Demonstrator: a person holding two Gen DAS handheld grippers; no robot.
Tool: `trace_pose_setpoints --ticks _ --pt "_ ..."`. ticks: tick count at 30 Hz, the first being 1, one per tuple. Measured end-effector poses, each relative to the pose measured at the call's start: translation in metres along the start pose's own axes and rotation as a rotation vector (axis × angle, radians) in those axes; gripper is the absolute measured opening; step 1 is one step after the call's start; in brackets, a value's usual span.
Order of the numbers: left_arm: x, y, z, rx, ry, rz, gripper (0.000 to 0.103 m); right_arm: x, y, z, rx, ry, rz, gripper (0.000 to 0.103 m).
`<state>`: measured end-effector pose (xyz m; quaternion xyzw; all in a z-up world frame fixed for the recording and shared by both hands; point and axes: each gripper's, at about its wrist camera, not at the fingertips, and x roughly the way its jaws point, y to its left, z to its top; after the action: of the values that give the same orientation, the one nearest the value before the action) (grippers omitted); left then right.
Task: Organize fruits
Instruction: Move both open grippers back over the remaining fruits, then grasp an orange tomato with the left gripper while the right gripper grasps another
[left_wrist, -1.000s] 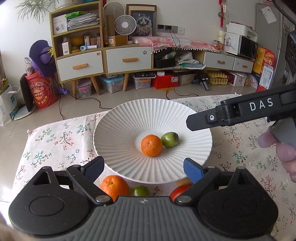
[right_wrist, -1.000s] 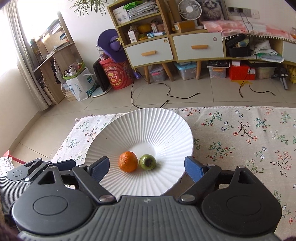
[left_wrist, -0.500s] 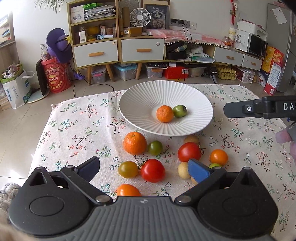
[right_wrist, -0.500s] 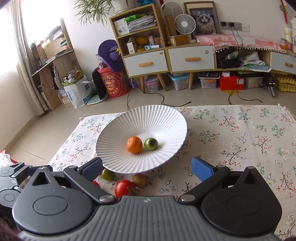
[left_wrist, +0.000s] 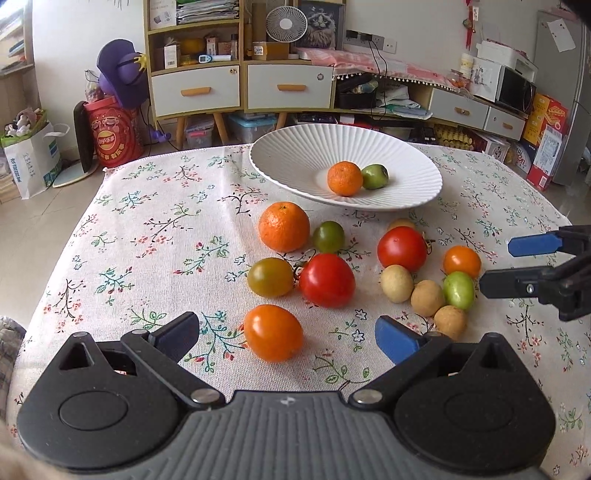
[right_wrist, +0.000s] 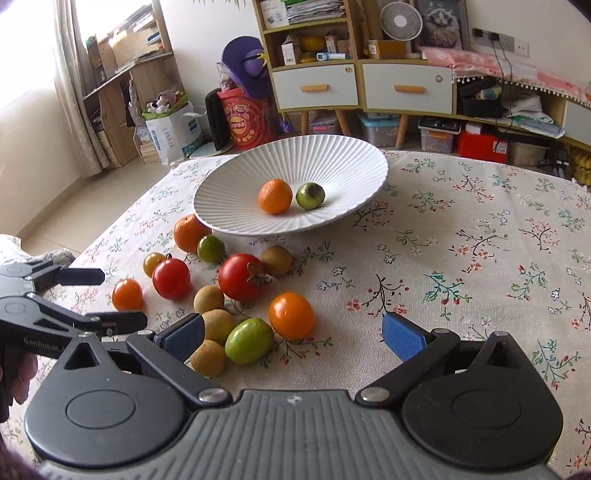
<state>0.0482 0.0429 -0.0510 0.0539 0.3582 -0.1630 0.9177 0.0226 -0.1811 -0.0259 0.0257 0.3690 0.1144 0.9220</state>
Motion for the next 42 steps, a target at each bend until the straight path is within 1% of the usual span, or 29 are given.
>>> trace_pose_setpoints --ticks 3,6,10,13,17,22,26,29,30,33,35,37,38,39,41,42 --pt "0.004 0.001 -0.006 -0.006 0.002 0.02 0.095 0.003 0.003 -0.012 -0.04 0.029 0.004 0.102" --pt "0.007 0.003 -0.011 -0.031 0.023 0.006 0.095 0.005 0.006 -0.021 -0.065 0.058 0.018 0.102" --pt "0.005 -0.004 -0.019 0.004 -0.005 0.029 0.095 0.003 0.012 -0.027 -0.153 0.044 0.002 0.102" --pt "0.004 -0.005 -0.022 -0.008 -0.016 0.032 0.096 0.001 0.013 -0.03 -0.182 0.033 0.003 0.103" --pt "0.004 -0.004 -0.022 -0.015 -0.018 0.037 0.096 0.003 0.008 -0.029 -0.179 0.033 0.004 0.103" --pt "0.002 -0.005 -0.022 -0.023 -0.018 0.049 0.096 0.007 0.003 -0.025 -0.149 0.06 -0.009 0.103" --pt "0.001 -0.004 -0.019 -0.037 0.012 0.055 0.095 0.009 -0.003 -0.017 -0.087 0.084 -0.036 0.102" --pt "-0.002 -0.004 -0.018 -0.049 0.03 0.049 0.094 0.01 -0.005 -0.015 -0.08 0.085 -0.037 0.099" --pt "-0.003 -0.003 -0.018 -0.052 0.032 0.047 0.094 0.01 -0.004 -0.014 -0.089 0.083 -0.04 0.097" --pt "-0.004 -0.003 -0.016 -0.058 0.033 0.04 0.088 0.01 -0.002 -0.013 -0.106 0.078 -0.035 0.088" --pt "-0.005 -0.002 -0.014 -0.062 0.028 0.035 0.078 0.01 -0.001 -0.011 -0.116 0.077 -0.03 0.082" --pt "-0.006 -0.001 -0.013 -0.07 0.025 0.032 0.073 0.011 0.0 -0.009 -0.125 0.073 -0.026 0.076" --pt "-0.006 0.0 -0.012 -0.076 0.022 0.027 0.067 0.011 0.001 -0.008 -0.119 0.07 -0.029 0.074" --pt "-0.006 0.001 -0.011 -0.082 0.019 0.022 0.065 0.012 0.001 -0.007 -0.106 0.068 -0.031 0.07" --pt "-0.006 0.003 -0.01 -0.092 0.016 0.016 0.055 0.013 0.002 -0.004 -0.086 0.07 -0.025 0.063" --pt "-0.006 0.004 -0.009 -0.096 0.014 0.015 0.052 0.013 0.002 -0.002 -0.081 0.069 -0.02 0.058"
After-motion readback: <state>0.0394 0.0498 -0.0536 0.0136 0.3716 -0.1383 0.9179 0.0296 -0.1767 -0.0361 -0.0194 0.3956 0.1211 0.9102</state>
